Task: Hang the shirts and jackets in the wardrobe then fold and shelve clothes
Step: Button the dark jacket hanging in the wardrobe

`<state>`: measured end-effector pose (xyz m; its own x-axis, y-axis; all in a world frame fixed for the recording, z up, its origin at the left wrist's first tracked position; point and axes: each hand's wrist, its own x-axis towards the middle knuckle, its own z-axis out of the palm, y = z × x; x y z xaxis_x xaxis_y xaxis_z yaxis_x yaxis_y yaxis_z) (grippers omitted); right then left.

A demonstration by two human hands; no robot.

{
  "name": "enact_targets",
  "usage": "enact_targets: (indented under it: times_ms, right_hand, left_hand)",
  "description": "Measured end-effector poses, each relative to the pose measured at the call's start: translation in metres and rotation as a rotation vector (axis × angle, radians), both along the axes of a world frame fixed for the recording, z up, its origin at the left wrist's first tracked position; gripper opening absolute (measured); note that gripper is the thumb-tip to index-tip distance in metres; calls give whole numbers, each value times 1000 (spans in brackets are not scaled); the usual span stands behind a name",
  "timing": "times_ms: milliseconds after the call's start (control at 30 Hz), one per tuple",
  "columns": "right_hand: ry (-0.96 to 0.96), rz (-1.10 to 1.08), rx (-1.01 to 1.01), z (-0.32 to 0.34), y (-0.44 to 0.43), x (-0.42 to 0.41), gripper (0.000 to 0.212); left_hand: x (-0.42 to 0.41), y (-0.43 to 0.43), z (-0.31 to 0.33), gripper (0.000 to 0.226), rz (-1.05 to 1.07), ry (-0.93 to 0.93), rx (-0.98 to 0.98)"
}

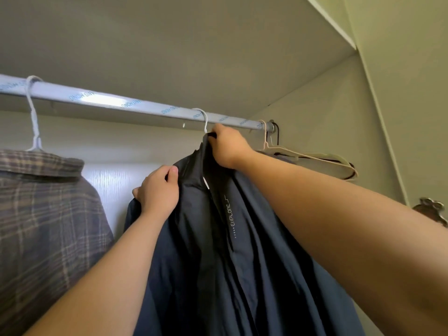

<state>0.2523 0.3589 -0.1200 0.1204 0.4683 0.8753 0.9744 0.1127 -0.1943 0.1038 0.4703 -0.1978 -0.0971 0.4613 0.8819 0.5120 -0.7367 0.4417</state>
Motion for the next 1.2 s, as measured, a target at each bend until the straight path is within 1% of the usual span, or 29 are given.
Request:
enact_targets:
  times_ms: [67, 133, 167, 233, 267, 333, 400, 467, 567, 633, 667, 700, 767, 833, 867, 900, 933, 1000, 1100, 1200]
  right_hand:
    - [-43, 55, 52, 1, 5, -13, 15]
    - [-107, 54, 70, -1, 6, -12, 15]
    - [-134, 44, 62, -2, 7, -9, 17]
    - [-157, 1, 46, -8, 7, 2, 24]
    - [-172, -49, 65, -12, 7, 8, 27]
    - [-221, -225, 143, -22, 9, 19, 37]
    - [-200, -338, 186, -32, 8, 28, 45]
    - [-170, -342, 156, -41, 7, 33, 47]
    - [-132, -274, 157, -50, 5, 36, 46]
    - [-114, -258, 186, -54, 2, 34, 47]
    - [-111, -263, 212, -56, 0, 32, 48]
    - [-106, -264, 254, -60, -3, 29, 48]
    - [-111, -231, 377, -70, -10, 23, 46]
    - [-204, -205, 480, -83, -16, 16, 40]
    - [-269, -192, 483, -90, -19, 12, 36]
    - [-317, -162, 451, -96, -21, 8, 33]
    - [-329, -122, 396, -103, -21, 3, 33]
    - [-260, -64, 276, -114, -20, -7, 39]
    - [-46, -19, 138, -127, -14, -12, 48]
    - [183, 43, 61, -130, -11, -11, 49]
  left_hand:
    - [-3, -1, -3, 31, -82, -30, -7]
    - [-4, -2, -6, 31, -201, -63, -1]
    - [-6, -1, -9, 33, -233, -77, 7]
    - [-9, 1, -14, 36, -231, -80, 22]
    - [-10, 4, -17, 37, -217, -81, 23]
    - [-11, 10, -21, 38, -181, -116, 4]
    - [-14, 16, -25, 39, -141, -192, -31]
    - [-17, 18, -32, 38, -66, -271, -74]
    - [-18, 14, -40, 37, 135, -289, -141]
    - [-14, 5, -40, 34, 213, -253, -116]
    - [-12, 0, -40, 30, 243, -226, -57]
    - [-12, -6, -41, 30, 266, -188, 31]
    - [-15, -18, -44, 37, 267, -67, 274]
    - [-19, -28, -48, 31, 197, 112, 497]
    - [-18, -32, -53, 24, 145, 210, 550]
    - [-17, -36, -59, 17, 86, 289, 562]
    - [-15, -38, -65, 15, 18, 330, 540]
    - [-12, -40, -77, 18, -110, 319, 431]
    - [-8, -39, -88, 18, -240, 266, 276]
    - [-3, -41, -89, 24, -298, 95, 152]
